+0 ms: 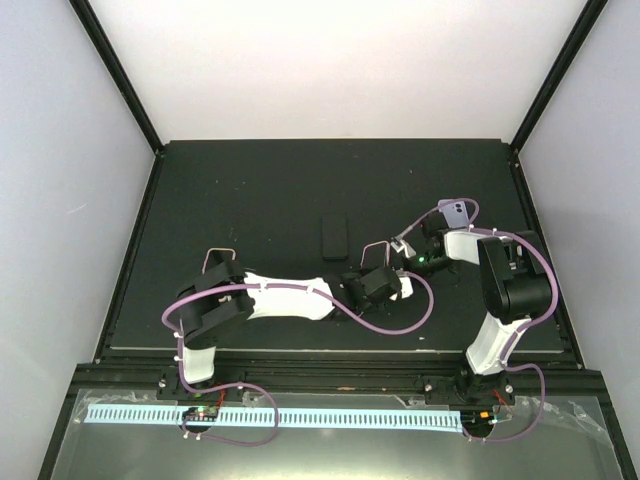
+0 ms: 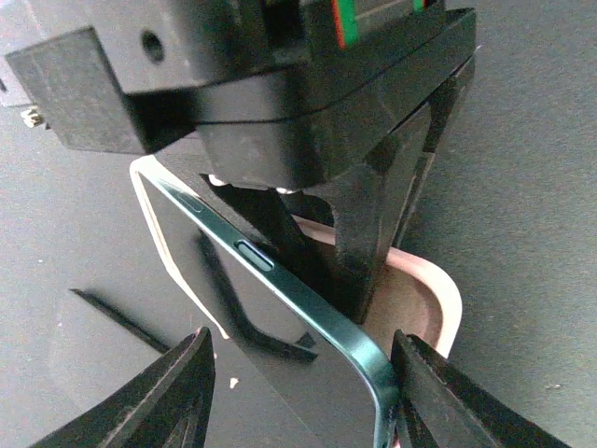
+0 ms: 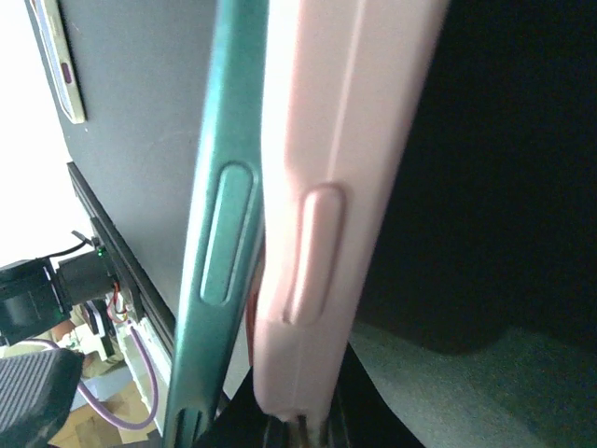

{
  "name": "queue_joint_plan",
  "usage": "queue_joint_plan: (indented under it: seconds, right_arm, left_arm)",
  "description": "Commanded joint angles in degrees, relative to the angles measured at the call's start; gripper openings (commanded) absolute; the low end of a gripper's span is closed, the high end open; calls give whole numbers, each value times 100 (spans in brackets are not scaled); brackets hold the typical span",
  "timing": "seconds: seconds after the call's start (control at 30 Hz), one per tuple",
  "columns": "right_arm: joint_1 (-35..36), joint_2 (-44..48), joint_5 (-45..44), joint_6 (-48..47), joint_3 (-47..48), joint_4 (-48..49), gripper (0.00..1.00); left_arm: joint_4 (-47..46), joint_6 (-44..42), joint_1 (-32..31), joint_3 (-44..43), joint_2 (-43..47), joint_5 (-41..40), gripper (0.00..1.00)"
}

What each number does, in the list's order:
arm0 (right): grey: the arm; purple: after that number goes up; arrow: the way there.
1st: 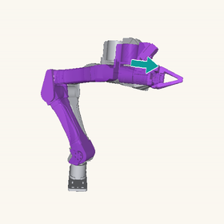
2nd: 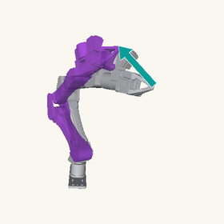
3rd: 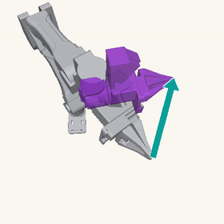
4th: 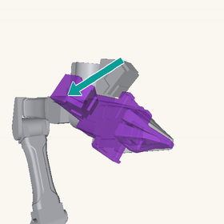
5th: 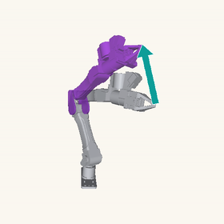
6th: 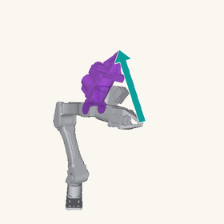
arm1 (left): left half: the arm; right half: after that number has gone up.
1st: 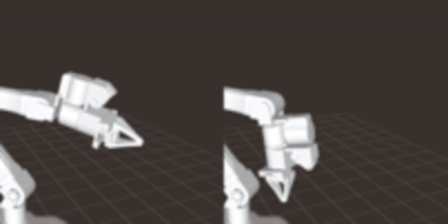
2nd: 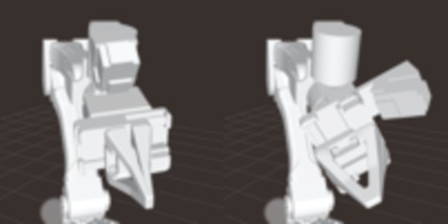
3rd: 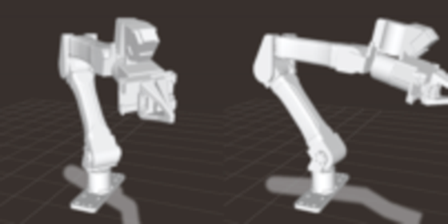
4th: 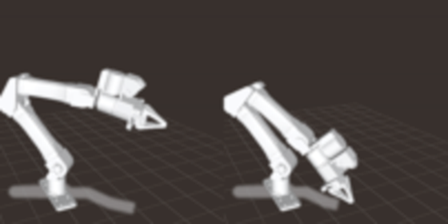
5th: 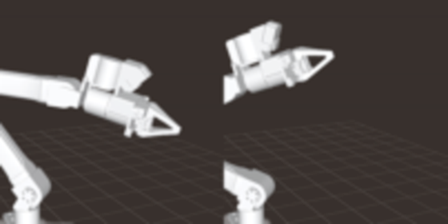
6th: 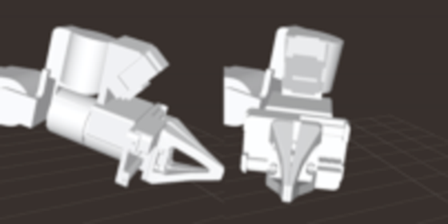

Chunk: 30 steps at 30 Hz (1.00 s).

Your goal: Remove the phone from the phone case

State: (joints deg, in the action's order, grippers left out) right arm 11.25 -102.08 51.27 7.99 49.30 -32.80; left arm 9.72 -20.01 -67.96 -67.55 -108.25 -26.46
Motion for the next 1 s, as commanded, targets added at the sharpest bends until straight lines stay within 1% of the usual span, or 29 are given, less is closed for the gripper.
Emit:
queue_joint_plan:
  seconds: [0.0,0.03,0.13,0.27,0.53,0.63,0.77,0.87,0.97]
  right_arm:
    - [70,-92,396,-68,110,-146,1]
    - [66,-92,396,-78,112,-162,1]
    - [68,-84,408,-80,120,-165,1]
    - [71,-86,435,-106,135,-180,1]
    - [69,-68,511,-126,187,-228,1]
    - [66,-49,555,-138,259,-275,1]
    - [47,13,454,-175,299,-303,1]
    - [11,64,265,-163,330,-297,1]
    - [-21,106,94,-153,336,-298,1]
  left_arm:
    - [-286,-269,-15,39,-97,-933,53]
    - [-408,-315,-47,93,-102,-1097,52]
    - [-708,-330,-85,236,-71,-1483,41]
    - [-1027,-279,-79,426,21,-1874,29]
    - [-1018,267,-77,496,361,-1906,2]
    - [-926,621,-100,549,648,-1727,2]
    - [-680,1004,-116,635,1127,-1729,2]
    - [-517,1234,-153,756,1574,-1811,2]
    - [-573,1245,-140,1075,2084,-2033,2]
